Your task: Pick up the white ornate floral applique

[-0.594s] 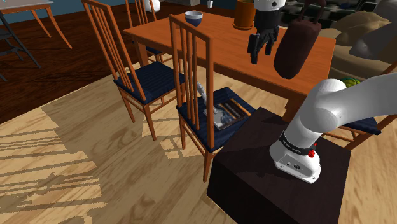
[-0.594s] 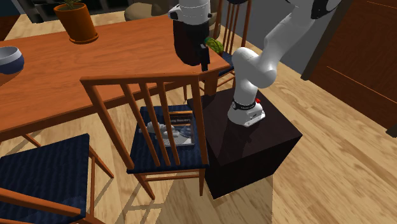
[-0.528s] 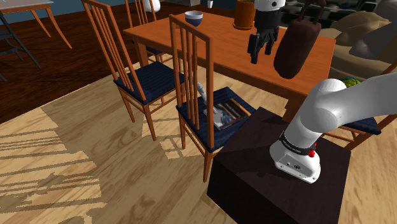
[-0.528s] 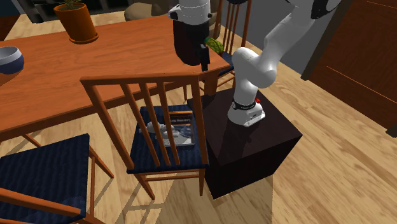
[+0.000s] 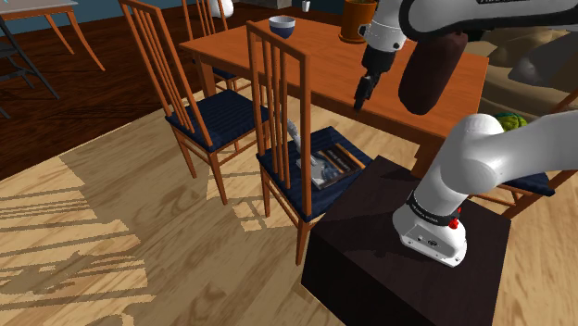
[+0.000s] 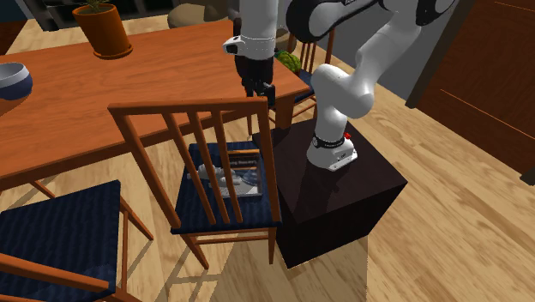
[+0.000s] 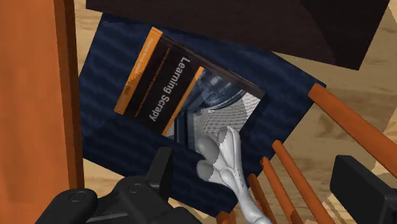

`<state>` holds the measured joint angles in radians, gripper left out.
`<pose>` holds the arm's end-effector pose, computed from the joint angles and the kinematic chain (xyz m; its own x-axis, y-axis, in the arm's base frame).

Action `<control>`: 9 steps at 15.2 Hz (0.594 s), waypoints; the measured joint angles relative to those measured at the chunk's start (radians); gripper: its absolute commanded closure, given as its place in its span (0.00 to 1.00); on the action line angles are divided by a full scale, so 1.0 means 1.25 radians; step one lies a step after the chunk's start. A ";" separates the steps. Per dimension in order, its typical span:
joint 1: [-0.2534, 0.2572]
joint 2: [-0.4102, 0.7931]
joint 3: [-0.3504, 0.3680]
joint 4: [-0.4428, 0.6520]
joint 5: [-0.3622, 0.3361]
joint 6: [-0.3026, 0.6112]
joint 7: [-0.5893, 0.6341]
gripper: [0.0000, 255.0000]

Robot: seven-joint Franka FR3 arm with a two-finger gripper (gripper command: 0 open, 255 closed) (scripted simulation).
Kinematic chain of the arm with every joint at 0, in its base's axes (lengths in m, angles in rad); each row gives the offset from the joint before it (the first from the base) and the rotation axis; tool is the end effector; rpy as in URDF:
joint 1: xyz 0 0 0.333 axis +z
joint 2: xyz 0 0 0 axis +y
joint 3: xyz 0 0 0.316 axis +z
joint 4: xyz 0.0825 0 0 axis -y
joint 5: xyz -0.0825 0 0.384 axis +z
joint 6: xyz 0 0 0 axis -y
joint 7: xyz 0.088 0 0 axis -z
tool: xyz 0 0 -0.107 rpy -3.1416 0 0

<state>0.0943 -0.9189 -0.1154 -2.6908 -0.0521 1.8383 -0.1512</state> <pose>0.2874 -0.0118 0.4916 0.9809 0.1820 0.0692 0.1845 -0.9824 -0.0306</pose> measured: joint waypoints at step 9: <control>0.159 0.132 -0.266 -0.158 0.022 0.482 -0.395 0.00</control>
<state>0.2929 -0.7534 -0.4477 -2.8889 -0.0241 2.4414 -0.6455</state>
